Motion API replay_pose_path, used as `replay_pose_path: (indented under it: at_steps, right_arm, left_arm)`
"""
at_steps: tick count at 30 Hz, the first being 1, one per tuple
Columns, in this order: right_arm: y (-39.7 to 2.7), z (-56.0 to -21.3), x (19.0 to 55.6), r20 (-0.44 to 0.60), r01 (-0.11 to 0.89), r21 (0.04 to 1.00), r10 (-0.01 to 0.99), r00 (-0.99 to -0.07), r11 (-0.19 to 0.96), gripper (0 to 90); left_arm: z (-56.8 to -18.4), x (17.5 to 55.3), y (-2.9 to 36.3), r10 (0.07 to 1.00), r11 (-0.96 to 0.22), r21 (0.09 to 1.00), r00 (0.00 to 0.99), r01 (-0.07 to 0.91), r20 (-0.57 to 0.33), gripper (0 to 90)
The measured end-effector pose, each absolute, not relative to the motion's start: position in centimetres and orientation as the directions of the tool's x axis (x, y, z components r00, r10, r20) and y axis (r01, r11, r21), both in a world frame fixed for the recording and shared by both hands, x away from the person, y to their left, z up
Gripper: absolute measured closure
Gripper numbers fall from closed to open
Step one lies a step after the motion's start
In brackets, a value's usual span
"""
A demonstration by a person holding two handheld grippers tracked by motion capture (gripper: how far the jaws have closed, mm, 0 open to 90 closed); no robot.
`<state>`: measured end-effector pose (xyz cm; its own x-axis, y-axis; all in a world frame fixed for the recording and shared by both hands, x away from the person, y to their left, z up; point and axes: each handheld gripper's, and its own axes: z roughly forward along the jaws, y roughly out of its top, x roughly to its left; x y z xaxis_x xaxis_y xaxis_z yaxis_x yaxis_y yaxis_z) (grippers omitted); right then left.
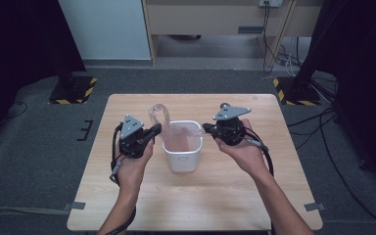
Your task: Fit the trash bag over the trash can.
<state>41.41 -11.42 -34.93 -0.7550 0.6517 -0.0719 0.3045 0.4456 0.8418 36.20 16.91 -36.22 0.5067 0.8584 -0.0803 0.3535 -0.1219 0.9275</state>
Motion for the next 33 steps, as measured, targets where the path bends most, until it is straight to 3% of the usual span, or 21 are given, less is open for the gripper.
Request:
replay_pose_path:
  at_steps: [16, 30, 33]
  right_arm:
    - [-11.3, -34.6, 42.0, -0.074, 0.306, 0.869, 0.714, -0.697, 0.388, 90.0]
    - [-9.3, -34.4, 41.7, -0.106, 0.273, 0.854, 0.663, -0.741, 0.442, 90.0]
    - [-9.1, -34.3, 41.7, -0.112, 0.27, 0.85, 0.655, -0.747, 0.453, 90.0]
  left_arm:
    - [-38.6, 34.8, 16.9, 0.853, -0.197, 0.901, 0.521, 0.387, -0.037, 89.2]
    - [-36.8, 35.4, 17.8, 0.864, -0.17, 0.922, 0.503, 0.347, -0.029, 44.5]
    - [-36.4, 35.9, 17.9, 0.864, -0.169, 0.925, 0.503, 0.341, -0.028, 39.3]
